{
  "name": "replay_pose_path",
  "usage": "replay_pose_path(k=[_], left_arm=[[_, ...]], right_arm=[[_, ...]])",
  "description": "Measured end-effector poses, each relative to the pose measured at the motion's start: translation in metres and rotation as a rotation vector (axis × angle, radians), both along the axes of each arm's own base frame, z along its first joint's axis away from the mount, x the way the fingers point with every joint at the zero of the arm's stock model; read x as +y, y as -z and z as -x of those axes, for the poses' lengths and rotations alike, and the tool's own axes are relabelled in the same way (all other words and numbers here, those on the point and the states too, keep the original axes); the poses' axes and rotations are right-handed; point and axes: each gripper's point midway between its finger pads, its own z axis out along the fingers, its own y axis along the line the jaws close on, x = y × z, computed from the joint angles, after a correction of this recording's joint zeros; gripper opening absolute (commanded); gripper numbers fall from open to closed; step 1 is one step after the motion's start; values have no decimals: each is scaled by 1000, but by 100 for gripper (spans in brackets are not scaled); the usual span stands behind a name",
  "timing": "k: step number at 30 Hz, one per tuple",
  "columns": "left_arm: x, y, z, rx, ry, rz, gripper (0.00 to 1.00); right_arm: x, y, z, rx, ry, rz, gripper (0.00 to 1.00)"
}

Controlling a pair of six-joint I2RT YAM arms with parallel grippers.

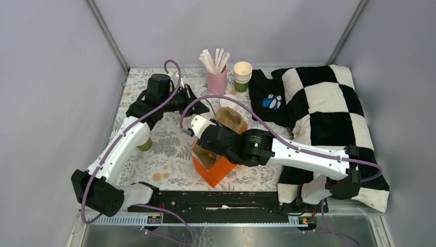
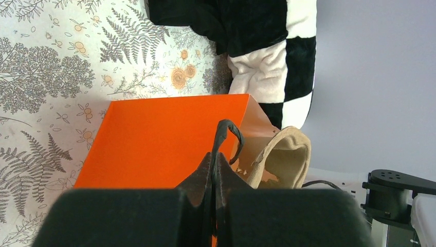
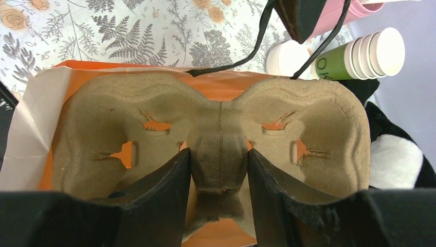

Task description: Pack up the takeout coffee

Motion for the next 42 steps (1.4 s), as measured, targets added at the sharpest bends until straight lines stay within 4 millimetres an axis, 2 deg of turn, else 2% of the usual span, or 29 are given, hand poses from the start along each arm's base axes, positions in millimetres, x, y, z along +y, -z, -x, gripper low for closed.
replay_pose_path(k=[8,12,30,38,42], left_arm=[[-1,-3,-2,-11,0,12,0],[-2,-5,-2,-18,1,15,0],[-4,-12,-7,-57,5,34,0],[-5,-12,-7,-56,3,37,0],[-5,-12,-8,-54,2,38,0]], right_arm=[[4,7,4,68,4,-40,50],[2,17,1,96,18,-36,49],[0,30,-1,101,7,6,50],[-2,49,-1,116,14,22,51],[-3,52,-6,124,24,15,52]])
